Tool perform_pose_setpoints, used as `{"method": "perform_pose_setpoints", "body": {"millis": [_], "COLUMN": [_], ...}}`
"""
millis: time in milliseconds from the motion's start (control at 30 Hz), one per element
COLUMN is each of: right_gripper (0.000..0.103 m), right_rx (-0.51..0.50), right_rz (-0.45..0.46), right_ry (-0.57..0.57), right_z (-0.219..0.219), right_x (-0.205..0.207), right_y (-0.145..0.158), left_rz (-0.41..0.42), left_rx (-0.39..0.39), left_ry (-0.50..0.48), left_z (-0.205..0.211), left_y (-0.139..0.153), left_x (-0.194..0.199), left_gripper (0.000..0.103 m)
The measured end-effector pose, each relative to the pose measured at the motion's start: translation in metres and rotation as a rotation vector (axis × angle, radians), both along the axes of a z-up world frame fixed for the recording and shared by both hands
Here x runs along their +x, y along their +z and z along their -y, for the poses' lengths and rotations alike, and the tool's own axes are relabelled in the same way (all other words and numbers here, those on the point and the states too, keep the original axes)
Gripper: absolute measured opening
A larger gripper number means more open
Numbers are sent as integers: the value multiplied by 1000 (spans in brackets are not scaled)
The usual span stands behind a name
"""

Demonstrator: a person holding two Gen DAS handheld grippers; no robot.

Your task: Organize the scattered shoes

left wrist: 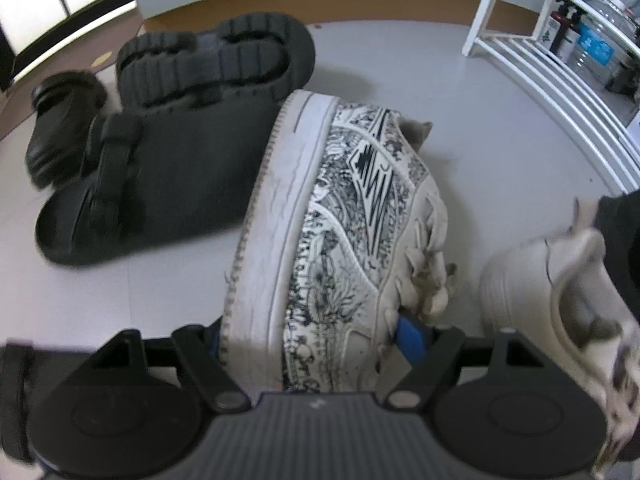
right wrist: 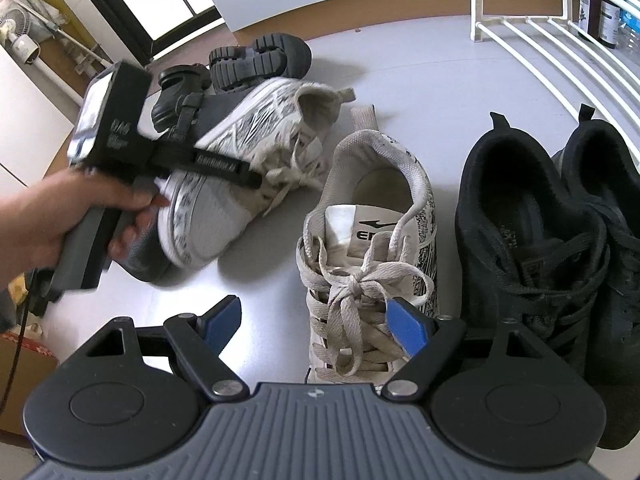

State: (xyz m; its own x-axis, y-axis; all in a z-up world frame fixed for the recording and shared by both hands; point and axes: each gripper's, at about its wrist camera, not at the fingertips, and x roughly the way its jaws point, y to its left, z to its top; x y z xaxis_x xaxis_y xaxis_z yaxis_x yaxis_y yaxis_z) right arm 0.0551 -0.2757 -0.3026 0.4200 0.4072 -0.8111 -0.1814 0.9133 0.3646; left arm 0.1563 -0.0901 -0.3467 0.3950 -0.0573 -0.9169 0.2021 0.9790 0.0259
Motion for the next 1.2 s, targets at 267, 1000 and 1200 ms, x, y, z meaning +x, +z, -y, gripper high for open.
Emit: {"method": "perform_pose_setpoints", "body": {"millis": [267,1000,1200], "right_gripper": [84,84,84], "right_rx": [19,28,42], "right_rz": [10,25,26], "right_ry": [16,63,109], "right_z": [-4,-20,-34], "right_x": [-5,-6,0], "right_y": [3,9,6], "left_rz": [-28,-31,-32], "left_rx": [-10,-117,-113], "left_ry": [4,29,52], "left_z": [1,-9,-24], "left_y": [11,55,38], "left_x": [-44,-91,-82], "left_gripper": [78,96,96]}}
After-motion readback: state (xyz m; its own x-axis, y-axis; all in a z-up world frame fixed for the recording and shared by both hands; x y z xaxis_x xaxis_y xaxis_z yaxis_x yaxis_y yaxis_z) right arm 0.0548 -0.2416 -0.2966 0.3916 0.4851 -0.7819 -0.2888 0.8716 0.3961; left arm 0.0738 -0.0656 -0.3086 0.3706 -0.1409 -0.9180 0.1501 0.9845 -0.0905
